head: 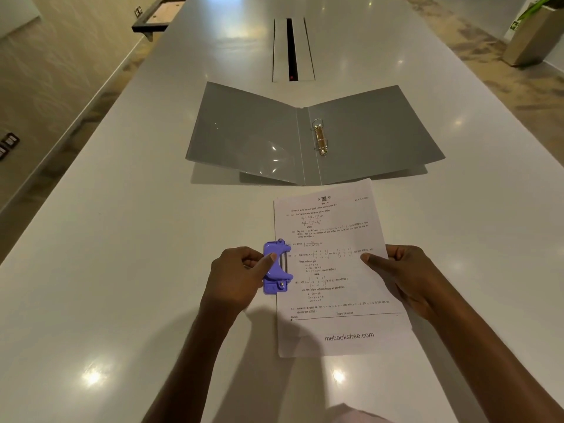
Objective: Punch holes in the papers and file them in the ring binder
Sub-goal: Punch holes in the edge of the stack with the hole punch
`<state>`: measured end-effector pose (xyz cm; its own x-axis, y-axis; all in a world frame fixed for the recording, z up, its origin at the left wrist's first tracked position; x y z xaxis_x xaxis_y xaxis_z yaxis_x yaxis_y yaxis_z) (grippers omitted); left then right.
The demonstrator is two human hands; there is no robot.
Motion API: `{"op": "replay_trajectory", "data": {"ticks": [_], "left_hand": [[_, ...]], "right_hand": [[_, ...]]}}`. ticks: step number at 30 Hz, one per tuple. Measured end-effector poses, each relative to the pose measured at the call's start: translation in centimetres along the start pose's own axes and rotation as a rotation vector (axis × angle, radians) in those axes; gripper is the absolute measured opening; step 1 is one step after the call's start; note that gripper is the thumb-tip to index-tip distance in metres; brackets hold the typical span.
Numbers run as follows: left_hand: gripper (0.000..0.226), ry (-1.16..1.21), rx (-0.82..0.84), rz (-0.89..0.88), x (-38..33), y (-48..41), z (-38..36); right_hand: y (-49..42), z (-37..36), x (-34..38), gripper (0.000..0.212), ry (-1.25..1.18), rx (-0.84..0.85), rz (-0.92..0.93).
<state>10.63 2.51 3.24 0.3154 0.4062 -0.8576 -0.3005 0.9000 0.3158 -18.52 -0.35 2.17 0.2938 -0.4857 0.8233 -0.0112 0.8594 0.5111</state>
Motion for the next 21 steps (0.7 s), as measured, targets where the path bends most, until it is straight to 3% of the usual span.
{"op": "replay_trajectory", "data": {"ticks": [9,21], "left_hand": [[0.034,-0.006,0.010,0.012,-0.2,-0.5,0.1],[0.032,-0.069,0.169,0.184,-1.7,-3.0,0.9]], "right_hand": [[-0.2,-0.1,-0.4,0.019,-0.018,-0.007,-0.010],[-0.1,-0.1,0.0,0.019,-0.014,-0.008,-0.030]]}}
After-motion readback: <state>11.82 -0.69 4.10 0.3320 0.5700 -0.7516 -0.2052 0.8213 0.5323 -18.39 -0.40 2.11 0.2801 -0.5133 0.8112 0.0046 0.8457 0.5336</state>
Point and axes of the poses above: each hand's wrist, its own y-axis away from the middle knuckle, its own z-axis out of the back of the hand, x = y × z, the point moved 1 cm from there along -y, towards the middle knuckle, and after that the axes turned 14 degrees about y, right-handed, at the moved point
